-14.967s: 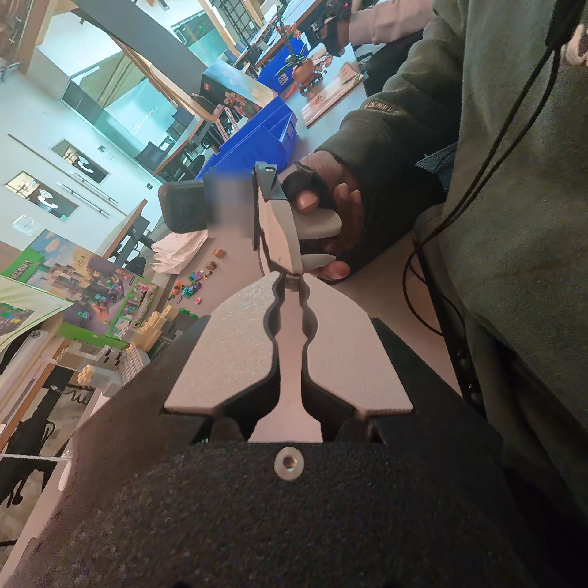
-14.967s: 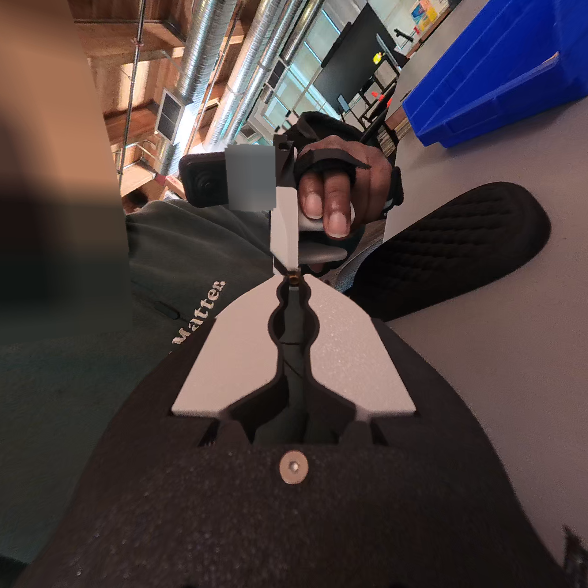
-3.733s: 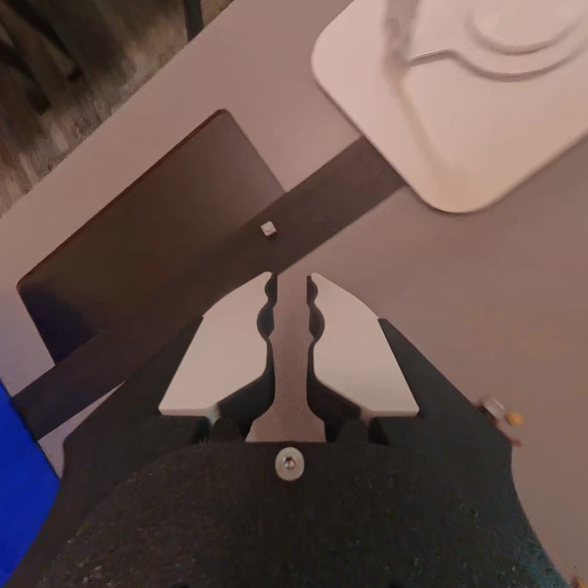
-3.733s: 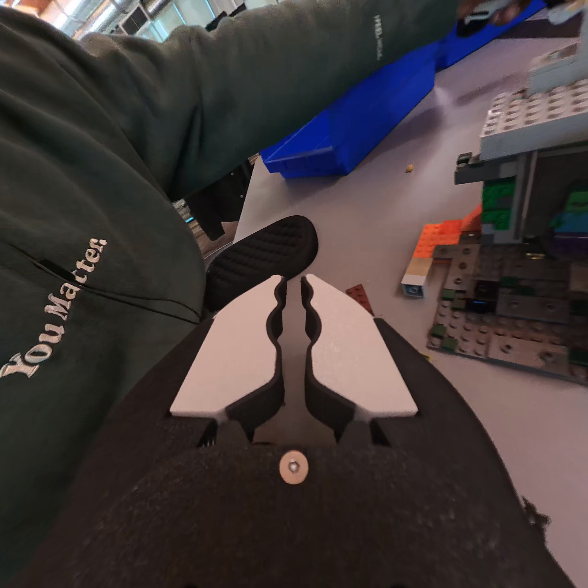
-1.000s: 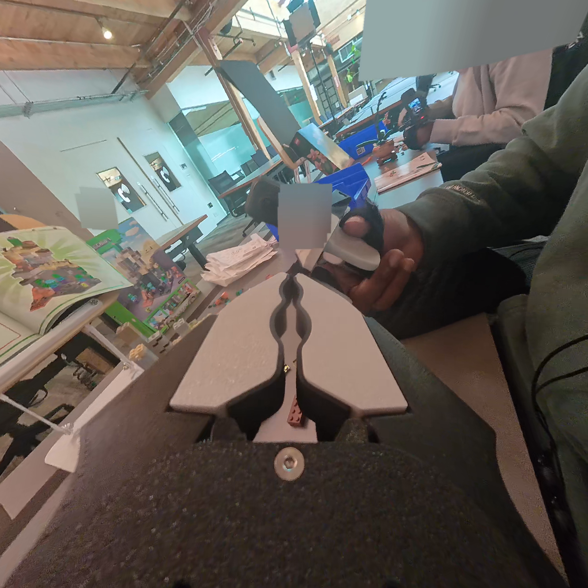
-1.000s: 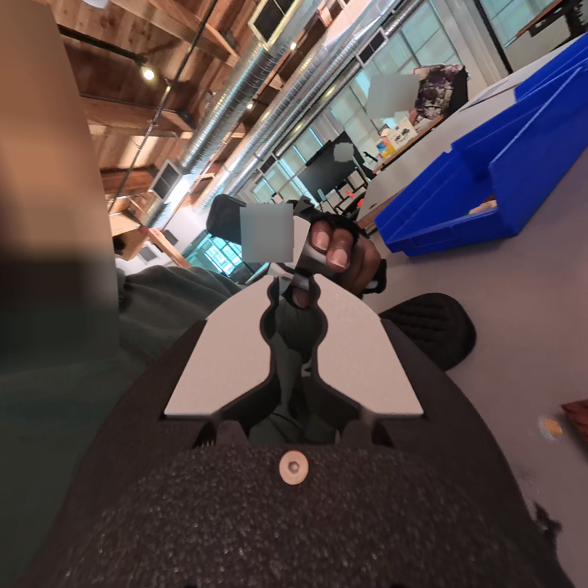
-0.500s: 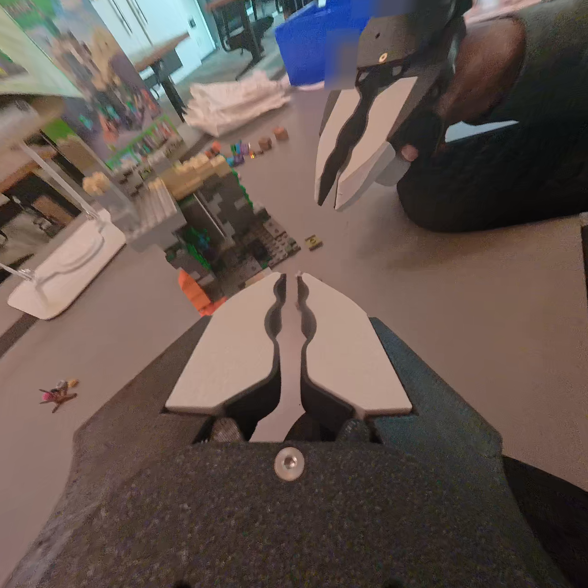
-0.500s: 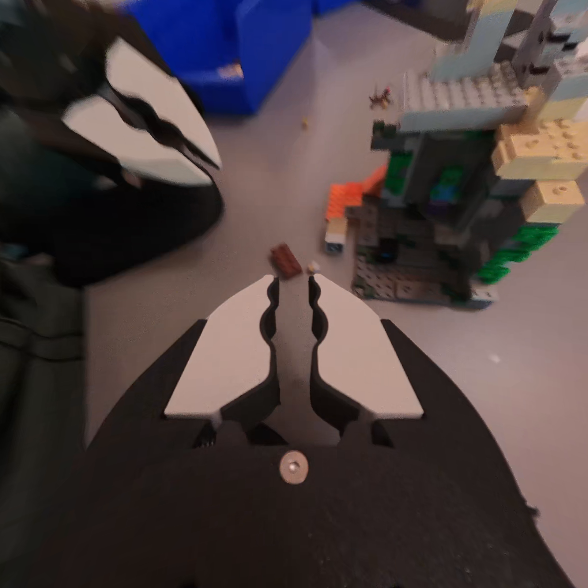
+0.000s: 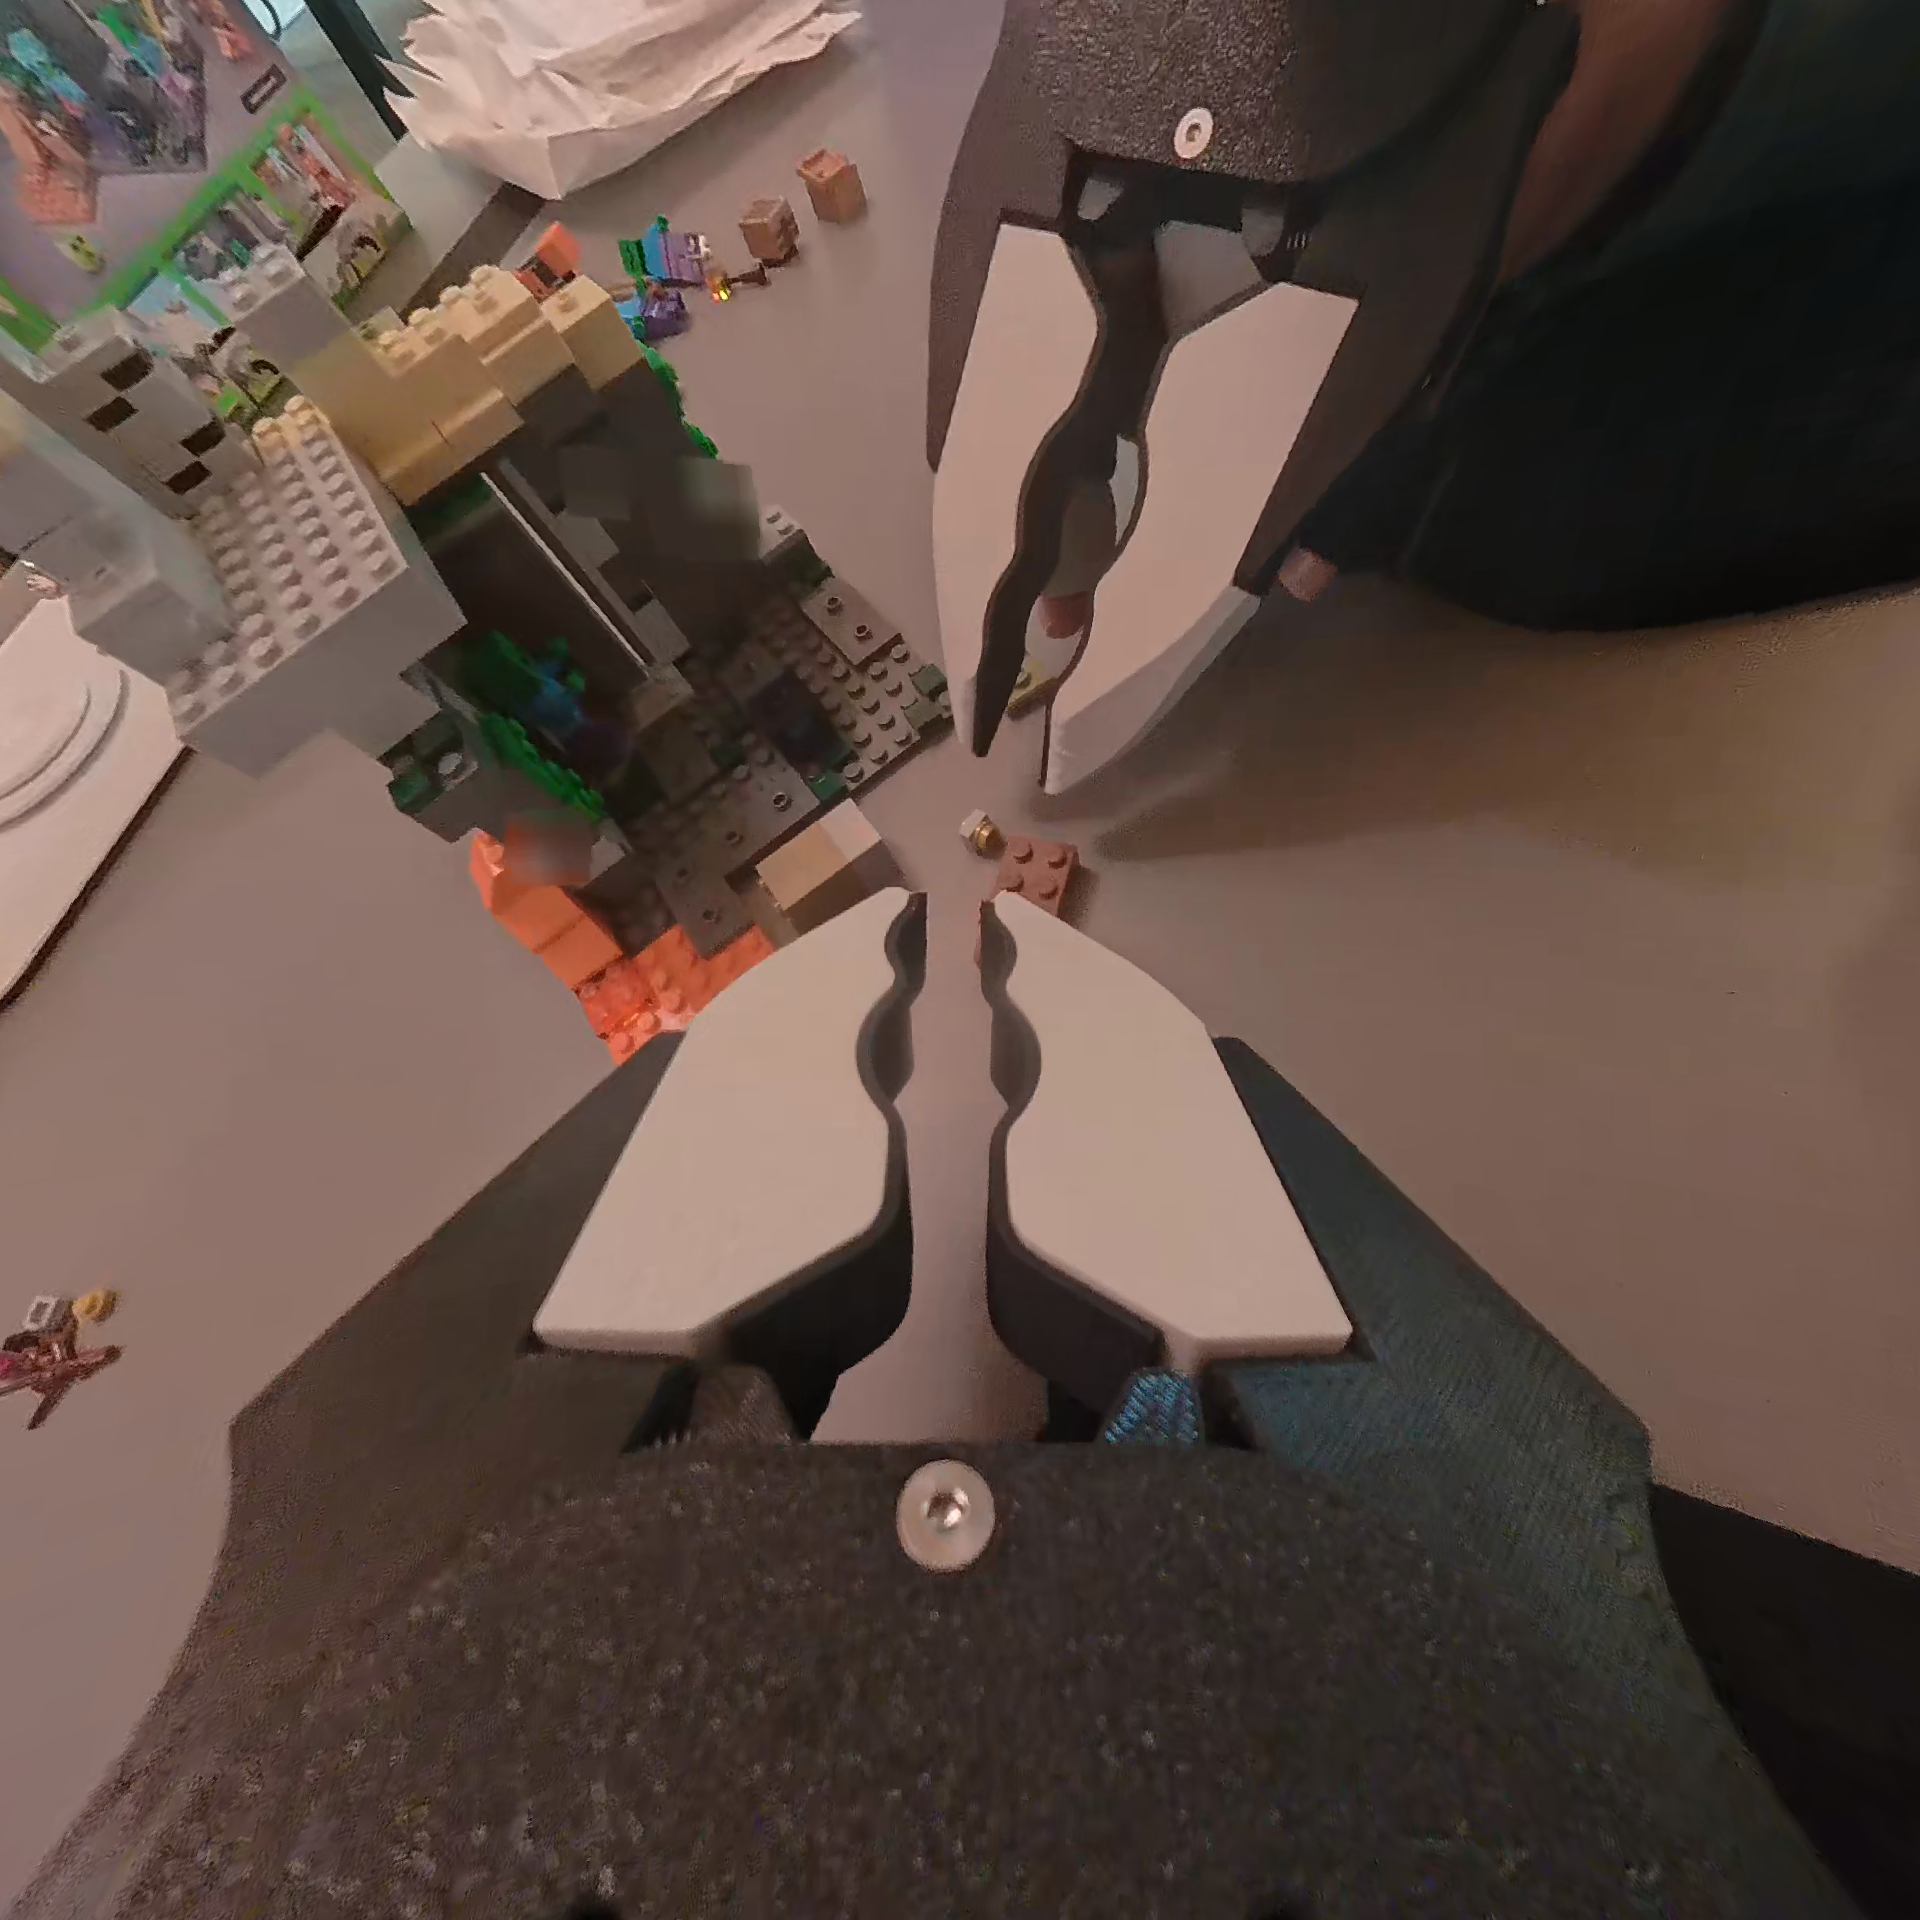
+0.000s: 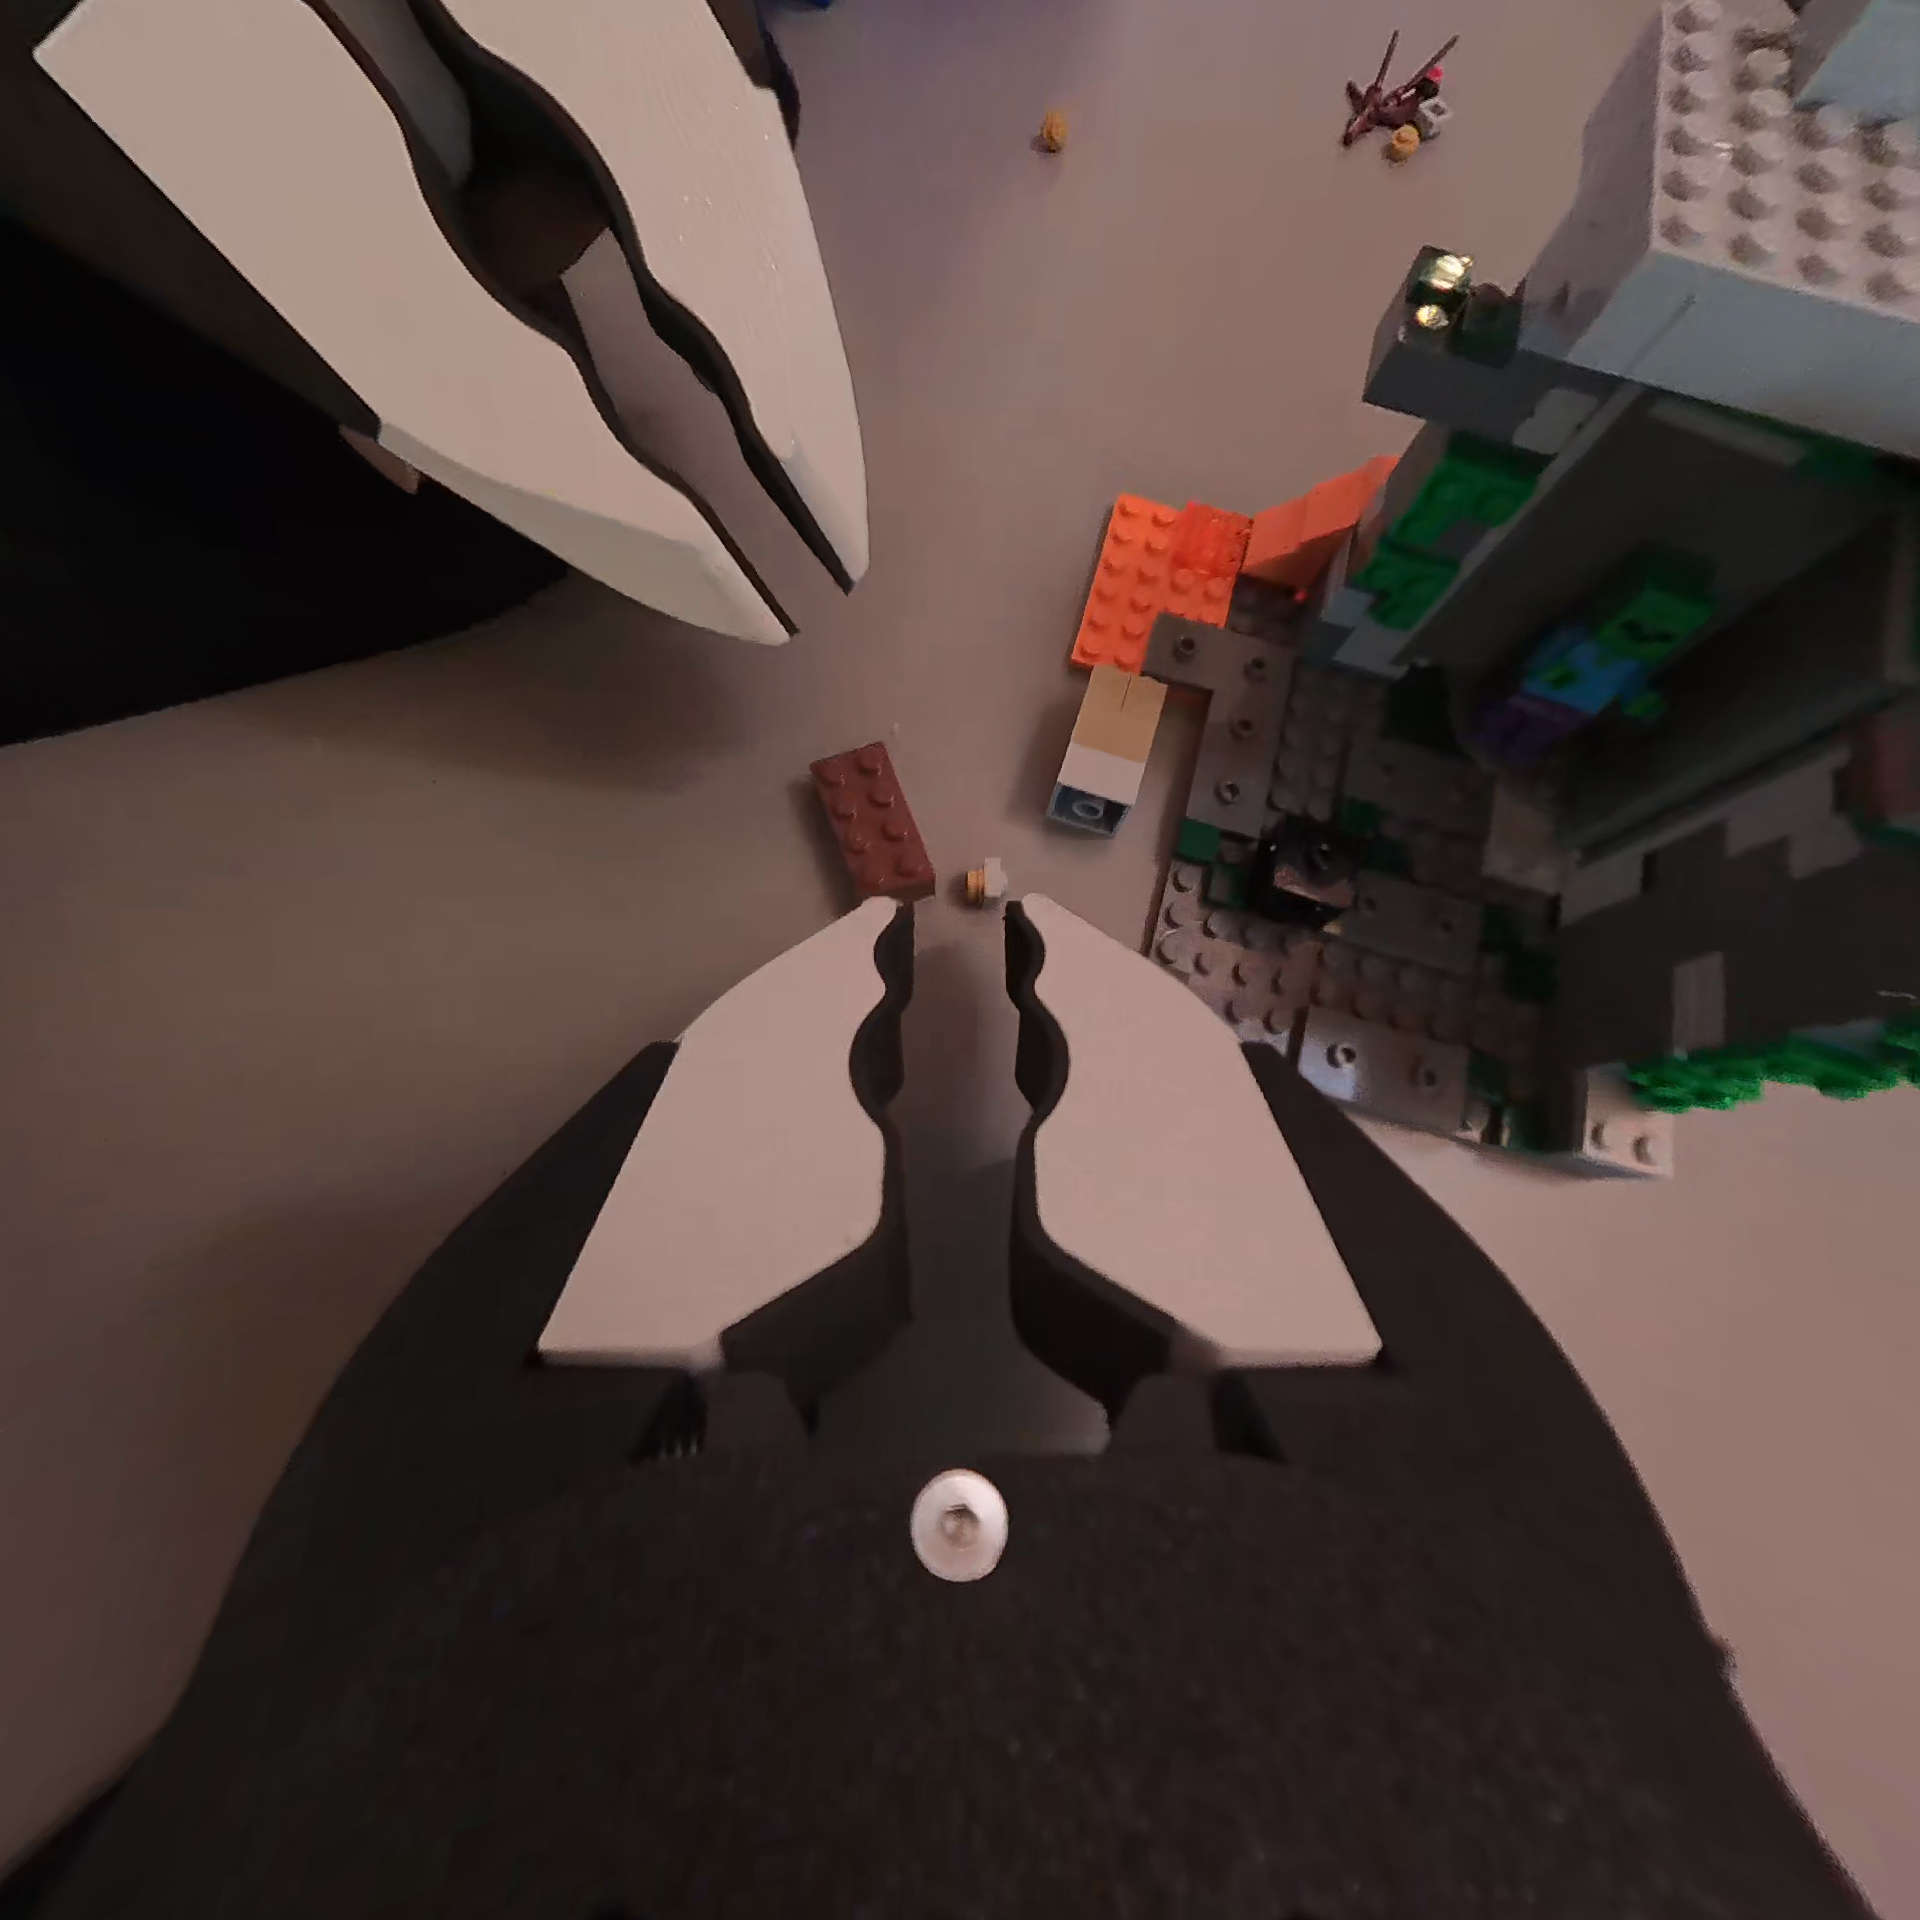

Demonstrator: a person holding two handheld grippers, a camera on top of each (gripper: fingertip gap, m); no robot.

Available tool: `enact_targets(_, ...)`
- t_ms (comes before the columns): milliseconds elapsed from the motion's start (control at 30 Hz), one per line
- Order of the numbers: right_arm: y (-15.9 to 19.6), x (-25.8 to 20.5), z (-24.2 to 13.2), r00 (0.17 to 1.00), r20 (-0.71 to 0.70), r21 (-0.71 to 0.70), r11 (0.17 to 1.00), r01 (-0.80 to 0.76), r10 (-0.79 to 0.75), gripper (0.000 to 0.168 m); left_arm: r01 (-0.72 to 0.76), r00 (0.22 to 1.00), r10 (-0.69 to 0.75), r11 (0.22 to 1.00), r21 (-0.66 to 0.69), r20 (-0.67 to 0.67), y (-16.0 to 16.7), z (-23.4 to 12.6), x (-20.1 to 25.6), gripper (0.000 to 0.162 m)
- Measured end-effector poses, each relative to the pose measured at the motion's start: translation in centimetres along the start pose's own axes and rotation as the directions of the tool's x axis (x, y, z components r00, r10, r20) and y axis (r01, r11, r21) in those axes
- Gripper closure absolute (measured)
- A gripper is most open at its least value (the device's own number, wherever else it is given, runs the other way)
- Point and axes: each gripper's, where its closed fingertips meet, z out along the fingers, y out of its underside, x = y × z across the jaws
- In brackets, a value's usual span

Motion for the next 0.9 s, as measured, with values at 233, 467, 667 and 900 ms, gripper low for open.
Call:
enact_targets(233,-0.1,-0.4,1.0,0.994,0.079,-0.080,0.993,0.083,-0.077,0.151,0.012,1.000,-0.012,0.999,-0.050,0.008,1.2,1.7,-2.7,0.153)
enact_targets(467,0.1,-1.6,1.5,0.978,0.123,-0.121,0.975,0.186,-0.172,0.147,0.094,0.995,-0.093,0.996,-0.005,0.038,1.9,1.3,-4.0,0.155)
enact_targets(667,0.0,-2.0,2.3,0.970,0.112,-0.131,0.964,0.230,-0.216,0.151,0.011,1.000,-0.011,1.000,-0.009,-0.009,1.6,1.3,-2.6,0.154)
enact_targets(900,-1.0,-3.2,1.4,0.953,0.107,-0.051,0.955,0.291,-0.284,0.152,-0.074,0.971,0.058,0.995,-0.063,-0.232,1.1,1.0,2.2,0.136)
